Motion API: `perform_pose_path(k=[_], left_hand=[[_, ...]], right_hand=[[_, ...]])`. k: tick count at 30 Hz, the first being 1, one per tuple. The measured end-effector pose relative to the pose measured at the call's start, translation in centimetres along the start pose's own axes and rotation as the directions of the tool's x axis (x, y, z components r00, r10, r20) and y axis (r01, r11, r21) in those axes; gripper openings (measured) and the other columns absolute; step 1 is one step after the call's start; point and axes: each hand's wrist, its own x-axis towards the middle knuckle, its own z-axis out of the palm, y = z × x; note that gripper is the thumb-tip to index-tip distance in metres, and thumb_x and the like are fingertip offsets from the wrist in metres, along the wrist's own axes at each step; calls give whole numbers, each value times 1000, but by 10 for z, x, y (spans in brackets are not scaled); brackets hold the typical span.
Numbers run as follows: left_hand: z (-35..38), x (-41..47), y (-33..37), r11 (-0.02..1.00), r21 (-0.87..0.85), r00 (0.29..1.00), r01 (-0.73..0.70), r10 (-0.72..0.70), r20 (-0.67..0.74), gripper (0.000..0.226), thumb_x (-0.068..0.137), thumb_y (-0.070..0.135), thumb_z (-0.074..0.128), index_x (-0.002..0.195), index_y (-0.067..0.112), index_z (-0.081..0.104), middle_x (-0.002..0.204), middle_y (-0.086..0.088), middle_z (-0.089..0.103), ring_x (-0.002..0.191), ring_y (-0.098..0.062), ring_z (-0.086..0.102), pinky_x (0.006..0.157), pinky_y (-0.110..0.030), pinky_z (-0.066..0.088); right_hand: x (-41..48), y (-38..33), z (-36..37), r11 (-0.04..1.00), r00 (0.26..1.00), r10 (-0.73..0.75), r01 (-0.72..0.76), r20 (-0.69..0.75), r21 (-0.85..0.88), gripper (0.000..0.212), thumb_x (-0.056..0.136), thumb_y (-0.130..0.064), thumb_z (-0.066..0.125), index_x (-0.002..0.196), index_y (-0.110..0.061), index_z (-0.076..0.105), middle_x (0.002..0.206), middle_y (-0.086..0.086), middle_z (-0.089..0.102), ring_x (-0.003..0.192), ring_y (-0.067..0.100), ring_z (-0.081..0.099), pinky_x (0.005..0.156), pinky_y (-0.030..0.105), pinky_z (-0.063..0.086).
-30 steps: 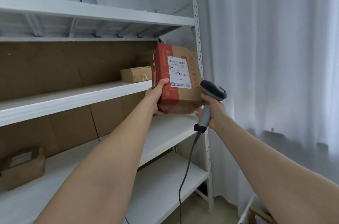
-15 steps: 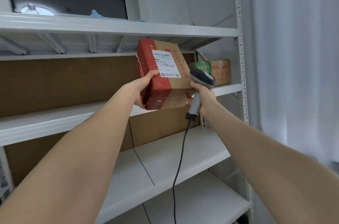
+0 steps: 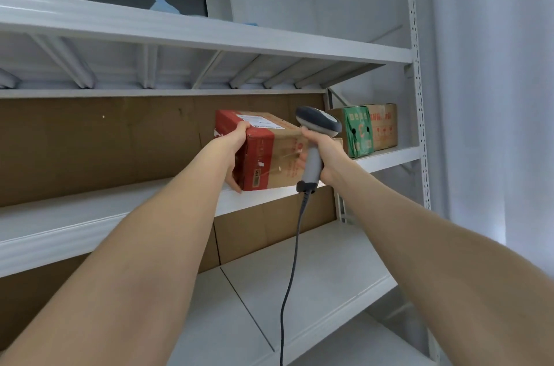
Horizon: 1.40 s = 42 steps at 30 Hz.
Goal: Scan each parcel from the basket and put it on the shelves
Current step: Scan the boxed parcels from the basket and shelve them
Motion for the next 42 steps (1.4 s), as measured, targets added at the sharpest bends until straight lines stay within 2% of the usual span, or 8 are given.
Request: perform_pose_path(k=[4, 9, 14, 21, 27, 30, 37, 42], left_hand=[[-4, 20, 1, 1000, 14, 1000, -1, 1, 4, 93, 78, 81, 39, 135, 7, 40, 126, -23, 55, 117, -47, 49, 101, -68, 33], [3, 34, 5, 996, 38, 997, -76, 76, 6, 70, 82, 74, 44, 92, 5, 56, 90, -15, 64, 93, -37, 60, 100, -55, 40], [14, 47, -1, 937, 224, 956, -269, 287, -53, 69, 86, 54, 59, 134, 7, 43, 127, -13, 55, 117, -35, 52, 92, -45, 43], [34, 61, -5, 907, 307, 924, -289, 347, -157, 75, 92, 23, 61, 150, 6, 18, 149, -18, 34, 135, -34, 37, 110, -45, 36], [76, 43, -12, 605, 626, 535, -493, 778, -330, 65, 90, 30, 63, 145, 21, 31, 147, -11, 34, 133, -26, 34, 106, -39, 36], [106, 32, -18, 510, 653, 465, -560, 846, -262, 49, 91, 30, 60, 137, 23, 43, 139, -8, 41, 126, -25, 38, 101, -36, 37], [204, 6, -56, 542, 595, 692, -593, 721, 33, 47, 89, 31, 61, 131, 15, 48, 135, -10, 45, 121, -29, 46, 85, -32, 44], [291, -26, -98, 585, 597, 826, -549, 488, 281, 55, 90, 36, 57, 139, 14, 43, 144, -16, 30, 126, -33, 43, 98, -36, 43]], right_hand=[[15, 7, 15, 998, 1000, -10, 10, -2, -55, 46, 87, -34, 71, 125, -13, 56, 120, 13, 67, 112, 31, 64, 96, 50, 52], [29, 14, 22, 998, 999, -4, 2, -33, -61, 40, 84, -34, 74, 114, -13, 56, 97, 7, 62, 93, 24, 62, 95, 45, 53], [34, 25, 14, 998, 995, 0, -6, -98, -60, 38, 82, -32, 77, 109, -17, 55, 96, 7, 61, 89, 22, 60, 93, 44, 55], [30, 30, -15, 995, 979, 47, -63, -198, -73, 43, 87, -33, 71, 118, -16, 46, 110, 12, 57, 110, 29, 57, 97, 46, 52], [11, 32, -44, 994, 964, 74, -93, -257, -61, 46, 84, -36, 73, 115, -20, 43, 102, 6, 55, 100, 24, 56, 82, 38, 54], [-2, 31, -69, 994, 949, 79, -98, -305, -45, 48, 84, -34, 74, 120, -19, 46, 111, 9, 58, 106, 26, 57, 90, 40, 55], [-58, 25, -166, 999, 914, 47, -47, -403, 11, 26, 85, -20, 74, 103, -9, 61, 81, 6, 57, 73, 19, 57, 75, 37, 55], [-118, 29, -254, 994, 848, 91, -42, -521, 104, 13, 86, -15, 72, 86, -9, 60, 73, 5, 54, 60, 17, 50, 60, 30, 47]])
